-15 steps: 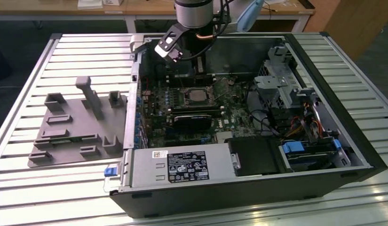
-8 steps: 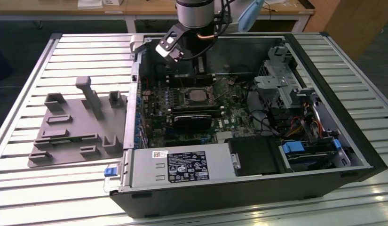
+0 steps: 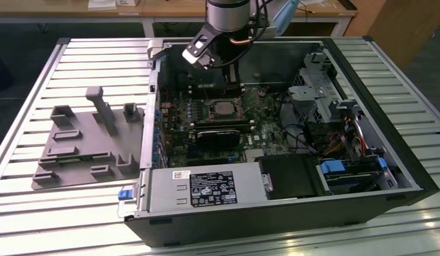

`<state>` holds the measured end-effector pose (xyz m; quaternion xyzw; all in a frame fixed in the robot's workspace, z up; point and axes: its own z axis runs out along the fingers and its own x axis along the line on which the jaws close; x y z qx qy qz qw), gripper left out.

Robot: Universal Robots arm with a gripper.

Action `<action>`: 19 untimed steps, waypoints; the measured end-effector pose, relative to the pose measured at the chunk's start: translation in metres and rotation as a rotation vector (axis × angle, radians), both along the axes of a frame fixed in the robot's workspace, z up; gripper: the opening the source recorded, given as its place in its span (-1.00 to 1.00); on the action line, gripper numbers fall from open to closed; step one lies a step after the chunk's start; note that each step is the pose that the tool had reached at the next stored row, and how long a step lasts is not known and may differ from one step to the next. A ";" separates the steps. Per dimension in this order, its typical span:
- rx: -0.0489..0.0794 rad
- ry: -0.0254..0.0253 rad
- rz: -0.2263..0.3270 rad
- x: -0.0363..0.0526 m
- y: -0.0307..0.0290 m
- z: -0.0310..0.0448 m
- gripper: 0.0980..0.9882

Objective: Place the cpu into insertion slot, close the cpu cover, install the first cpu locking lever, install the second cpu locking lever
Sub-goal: 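Close the cpu cover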

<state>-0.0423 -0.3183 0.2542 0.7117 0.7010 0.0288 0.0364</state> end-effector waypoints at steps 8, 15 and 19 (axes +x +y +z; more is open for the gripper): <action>0.000 0.0045 0.000 0.0055 0.0000 0.0007 -0.99; 0.000 0.0042 0.000 0.0055 0.0000 0.0039 -0.99; 0.000 0.0044 0.000 0.0100 0.0000 0.0040 -0.99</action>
